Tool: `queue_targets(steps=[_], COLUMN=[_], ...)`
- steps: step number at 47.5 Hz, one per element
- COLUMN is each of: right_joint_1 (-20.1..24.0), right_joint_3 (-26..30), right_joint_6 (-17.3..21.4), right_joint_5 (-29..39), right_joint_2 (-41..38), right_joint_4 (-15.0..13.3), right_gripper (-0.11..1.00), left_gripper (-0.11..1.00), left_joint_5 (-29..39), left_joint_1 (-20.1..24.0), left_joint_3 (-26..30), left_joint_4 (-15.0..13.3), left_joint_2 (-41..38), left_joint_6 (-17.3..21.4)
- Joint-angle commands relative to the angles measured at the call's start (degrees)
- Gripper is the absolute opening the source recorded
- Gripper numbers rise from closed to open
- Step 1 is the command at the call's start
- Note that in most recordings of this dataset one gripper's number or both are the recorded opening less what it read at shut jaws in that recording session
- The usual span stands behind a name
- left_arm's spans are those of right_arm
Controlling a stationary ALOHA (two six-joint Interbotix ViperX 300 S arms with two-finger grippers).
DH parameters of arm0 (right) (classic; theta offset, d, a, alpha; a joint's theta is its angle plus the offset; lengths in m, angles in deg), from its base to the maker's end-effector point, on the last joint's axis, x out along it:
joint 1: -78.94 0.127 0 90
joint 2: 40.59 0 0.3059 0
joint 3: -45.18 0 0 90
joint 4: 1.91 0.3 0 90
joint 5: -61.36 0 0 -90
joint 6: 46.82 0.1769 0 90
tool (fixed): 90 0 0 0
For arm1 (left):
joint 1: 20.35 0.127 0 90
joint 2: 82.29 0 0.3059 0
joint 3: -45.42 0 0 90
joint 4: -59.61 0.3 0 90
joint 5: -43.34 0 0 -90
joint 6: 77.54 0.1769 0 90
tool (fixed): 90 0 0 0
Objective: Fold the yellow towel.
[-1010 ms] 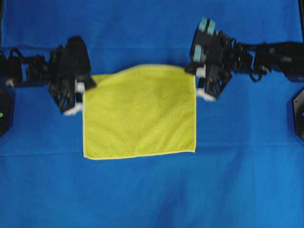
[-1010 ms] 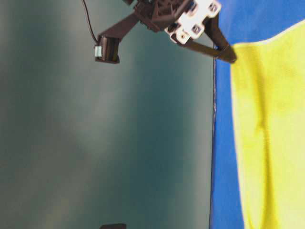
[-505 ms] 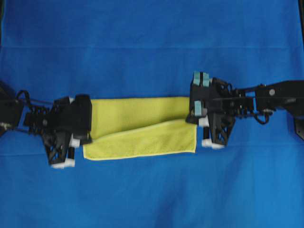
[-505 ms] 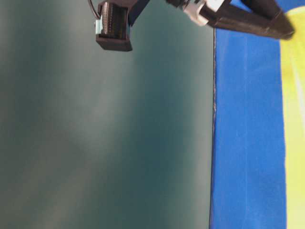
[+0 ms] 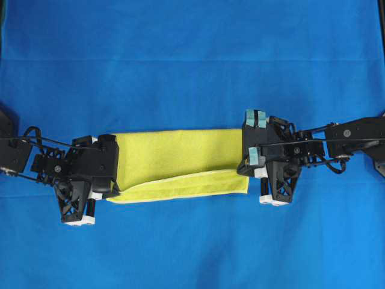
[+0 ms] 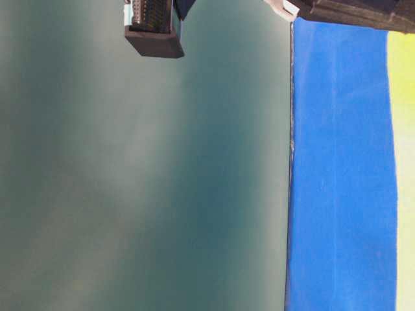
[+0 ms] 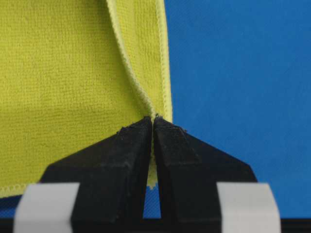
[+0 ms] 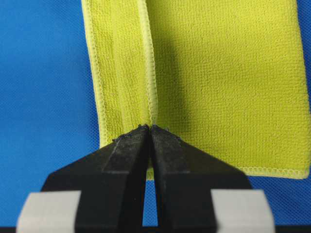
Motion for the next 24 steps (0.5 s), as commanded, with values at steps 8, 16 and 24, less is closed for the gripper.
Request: queue_targets(steps=[8, 16, 24], right_joint_1=[1.9, 3.9, 3.2], right_joint_3=[0.5, 0.6, 0.1], right_joint_6=[0.1, 0.1, -0.1], right_joint_5=[-0.5, -0.4, -0.4], right_joint_2=[1.0, 1.8, 5.1], right_joint_4=[0.2, 0.4, 0.1], right_gripper=[0.05, 0.52, 0.54], left_gripper=[0.08, 0.57, 0.72], left_joint_5=[-0.8, -0.6, -0.4], left_joint_1=[-1.0, -4.0, -3.2], left_joint_3=[1.1, 1.2, 0.6], left_joint_4=[0.0, 0.1, 0.1], left_joint_2=[0.9, 1.8, 4.2], left_joint_6=[-0.1, 0.0, 0.6])
